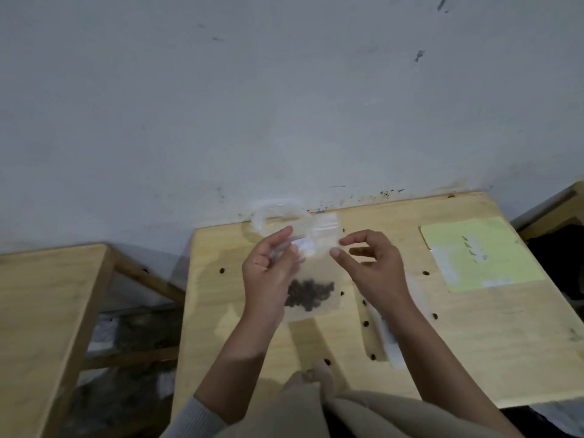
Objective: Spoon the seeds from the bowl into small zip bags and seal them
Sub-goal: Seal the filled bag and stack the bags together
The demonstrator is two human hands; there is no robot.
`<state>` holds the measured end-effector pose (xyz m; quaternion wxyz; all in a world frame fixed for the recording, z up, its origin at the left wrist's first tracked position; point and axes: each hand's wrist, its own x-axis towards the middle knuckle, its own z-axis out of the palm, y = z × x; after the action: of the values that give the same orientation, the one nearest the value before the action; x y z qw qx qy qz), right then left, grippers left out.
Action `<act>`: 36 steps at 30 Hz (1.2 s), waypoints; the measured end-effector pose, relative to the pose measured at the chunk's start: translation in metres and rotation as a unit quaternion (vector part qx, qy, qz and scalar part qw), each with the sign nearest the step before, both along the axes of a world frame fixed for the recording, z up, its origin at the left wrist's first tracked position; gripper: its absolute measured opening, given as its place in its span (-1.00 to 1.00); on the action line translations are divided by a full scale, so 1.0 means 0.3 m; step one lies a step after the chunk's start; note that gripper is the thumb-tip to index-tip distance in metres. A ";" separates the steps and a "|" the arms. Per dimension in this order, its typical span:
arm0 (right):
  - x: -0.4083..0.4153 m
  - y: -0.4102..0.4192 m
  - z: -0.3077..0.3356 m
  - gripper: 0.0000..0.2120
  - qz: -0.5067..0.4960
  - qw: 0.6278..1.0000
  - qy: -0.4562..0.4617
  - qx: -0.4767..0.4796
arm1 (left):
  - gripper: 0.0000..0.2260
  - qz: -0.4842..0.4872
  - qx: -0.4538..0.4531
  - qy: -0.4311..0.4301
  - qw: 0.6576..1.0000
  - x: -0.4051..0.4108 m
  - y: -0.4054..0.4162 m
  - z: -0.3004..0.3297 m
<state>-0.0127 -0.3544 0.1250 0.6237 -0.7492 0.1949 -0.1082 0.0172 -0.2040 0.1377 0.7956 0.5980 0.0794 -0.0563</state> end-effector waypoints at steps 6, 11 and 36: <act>0.007 0.251 -0.097 -0.55 0.184 0.982 0.047 0.016 | -0.67 0.016 0.062 0.032 0.997 0.087 0.313 -0.080; 0.123 0.446 -0.209 -0.59 0.146 0.984 0.081 0.067 | -0.56 -0.029 0.218 0.051 0.974 0.134 0.529 -0.215; 0.470 0.693 -0.513 -0.57 0.130 0.973 0.184 0.047 | -0.50 -0.096 0.374 -0.003 0.922 0.407 0.713 -0.556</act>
<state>0.1281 -0.1465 -0.0290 0.6206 -0.7450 0.2116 0.1228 0.1394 0.0101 -0.0292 0.5048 0.8571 0.0344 -0.0968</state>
